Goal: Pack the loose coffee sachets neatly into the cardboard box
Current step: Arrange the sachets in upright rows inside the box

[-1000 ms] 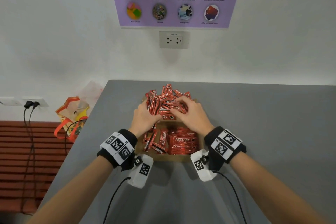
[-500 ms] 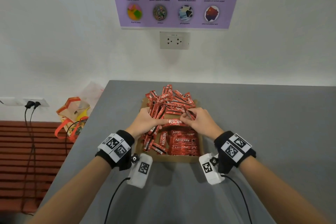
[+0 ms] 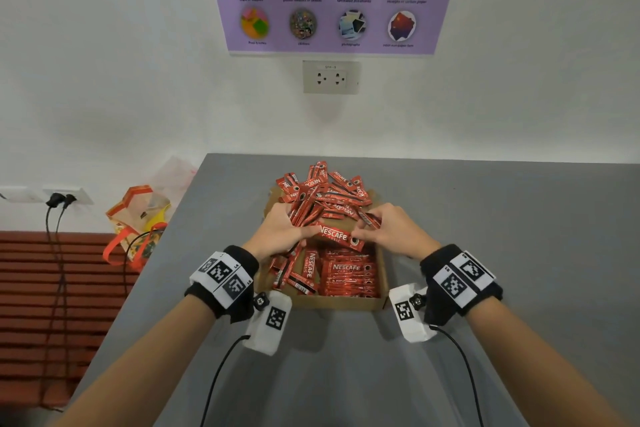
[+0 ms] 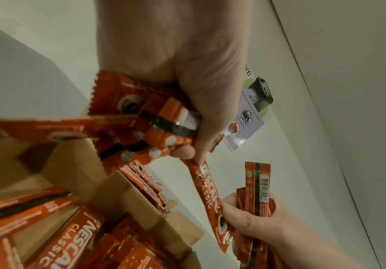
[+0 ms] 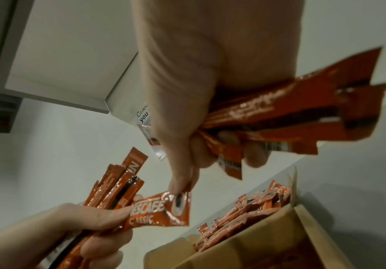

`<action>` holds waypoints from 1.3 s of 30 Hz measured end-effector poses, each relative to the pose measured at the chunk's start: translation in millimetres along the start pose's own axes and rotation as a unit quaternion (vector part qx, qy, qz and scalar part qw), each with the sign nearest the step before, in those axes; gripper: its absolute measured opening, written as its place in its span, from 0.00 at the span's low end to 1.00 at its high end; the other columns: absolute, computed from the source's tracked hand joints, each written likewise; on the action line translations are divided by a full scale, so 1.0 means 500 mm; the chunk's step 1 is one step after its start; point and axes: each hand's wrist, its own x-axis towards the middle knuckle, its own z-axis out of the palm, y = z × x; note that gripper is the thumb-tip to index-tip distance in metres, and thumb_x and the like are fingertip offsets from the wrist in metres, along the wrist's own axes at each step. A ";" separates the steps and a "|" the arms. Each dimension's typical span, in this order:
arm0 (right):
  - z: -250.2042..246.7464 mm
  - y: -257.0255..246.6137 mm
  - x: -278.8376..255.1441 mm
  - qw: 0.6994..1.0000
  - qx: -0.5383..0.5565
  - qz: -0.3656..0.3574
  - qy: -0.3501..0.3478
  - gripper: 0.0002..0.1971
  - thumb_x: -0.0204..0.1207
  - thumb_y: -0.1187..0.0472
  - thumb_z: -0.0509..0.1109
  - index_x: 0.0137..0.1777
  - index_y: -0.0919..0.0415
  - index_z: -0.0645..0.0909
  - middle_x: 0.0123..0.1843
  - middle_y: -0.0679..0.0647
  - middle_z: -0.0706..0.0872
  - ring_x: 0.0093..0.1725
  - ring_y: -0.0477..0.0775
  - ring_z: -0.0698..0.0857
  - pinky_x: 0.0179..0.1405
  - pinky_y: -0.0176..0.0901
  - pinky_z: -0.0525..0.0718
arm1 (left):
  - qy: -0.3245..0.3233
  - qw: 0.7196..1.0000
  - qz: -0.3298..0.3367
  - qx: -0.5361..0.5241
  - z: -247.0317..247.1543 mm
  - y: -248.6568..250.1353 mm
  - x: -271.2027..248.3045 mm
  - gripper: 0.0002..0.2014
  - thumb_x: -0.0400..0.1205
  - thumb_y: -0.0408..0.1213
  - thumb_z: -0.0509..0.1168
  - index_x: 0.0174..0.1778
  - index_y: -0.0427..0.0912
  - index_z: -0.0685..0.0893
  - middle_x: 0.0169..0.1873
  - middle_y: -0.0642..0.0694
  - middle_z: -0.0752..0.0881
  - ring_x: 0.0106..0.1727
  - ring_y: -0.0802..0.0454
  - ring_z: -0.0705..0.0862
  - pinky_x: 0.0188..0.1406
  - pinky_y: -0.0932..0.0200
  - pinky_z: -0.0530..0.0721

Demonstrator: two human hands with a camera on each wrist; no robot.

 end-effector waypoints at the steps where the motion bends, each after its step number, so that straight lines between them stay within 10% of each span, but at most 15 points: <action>1: 0.000 0.000 0.000 1.000 0.002 0.000 -0.001 0.04 0.75 0.57 0.73 0.43 0.56 0.82 0.48 0.49 0.85 0.52 0.49 0.84 0.46 0.36 0.80 | 0.001 1.000 -0.006 -0.008 0.000 0.000 0.000 0.09 0.76 0.34 0.72 0.49 0.40 0.81 0.40 0.45 0.88 0.38 0.50 0.87 0.47 0.51 0.87; 11: 0.007 -0.017 0.006 0.998 -0.048 -0.018 -0.027 0.05 0.72 0.56 0.75 0.43 0.56 0.83 0.48 0.52 0.88 0.46 0.48 0.86 0.45 0.41 0.85 | 0.039 0.999 0.029 0.008 0.029 0.004 -0.003 0.06 0.76 0.35 0.72 0.45 0.42 0.83 0.38 0.45 0.88 0.29 0.54 0.84 0.36 0.58 0.85; 15: -0.023 0.004 0.012 0.994 -0.102 0.034 0.035 0.06 0.75 0.59 0.72 0.37 0.56 0.82 0.31 0.44 0.81 0.29 0.40 0.78 0.26 0.29 0.70 | 0.145 0.987 0.045 0.052 0.030 -0.001 0.002 0.03 0.78 0.34 0.70 0.44 0.40 0.83 0.30 0.53 0.82 0.26 0.61 0.79 0.22 0.73 0.76; 17: -0.025 0.020 0.014 0.990 -0.098 0.052 0.092 0.05 0.76 0.59 0.72 0.43 0.60 0.85 0.28 0.43 0.79 0.26 0.39 0.75 0.24 0.30 0.66 | 0.080 0.986 0.045 0.141 0.037 -0.003 0.001 0.03 0.79 0.31 0.69 0.43 0.38 0.81 0.30 0.53 0.80 0.25 0.61 0.78 0.20 0.73 0.75; 22: 0.013 0.021 0.020 0.990 -0.098 0.020 0.095 0.10 0.74 0.57 0.73 0.53 0.59 0.87 0.48 0.51 0.89 0.43 0.47 0.84 0.41 0.37 0.80 | -0.123 0.943 0.056 0.305 0.087 -0.021 0.009 0.11 0.77 0.28 0.67 0.54 0.38 0.80 0.43 0.49 0.84 0.37 0.58 0.84 0.35 0.68 0.85; 27: 0.022 0.032 0.021 0.985 -0.148 0.009 0.082 0.12 0.73 0.55 0.74 0.55 0.56 0.87 0.53 0.52 0.88 0.51 0.51 0.85 0.50 0.41 0.81 | -0.131 0.918 0.070 0.368 0.111 -0.042 0.021 0.20 0.75 0.31 0.67 0.65 0.41 0.77 0.60 0.44 0.82 0.57 0.44 0.83 0.57 0.47 0.84; 39: 0.039 0.035 0.028 0.951 -0.305 0.005 0.042 0.07 0.77 0.55 0.69 0.49 0.58 0.85 0.49 0.54 0.88 0.49 0.56 0.86 0.46 0.45 0.81 | -0.123 0.899 0.090 0.411 0.122 -0.069 0.026 0.20 0.74 0.29 0.64 0.64 0.39 0.77 0.60 0.42 0.81 0.58 0.40 0.82 0.55 0.45 0.83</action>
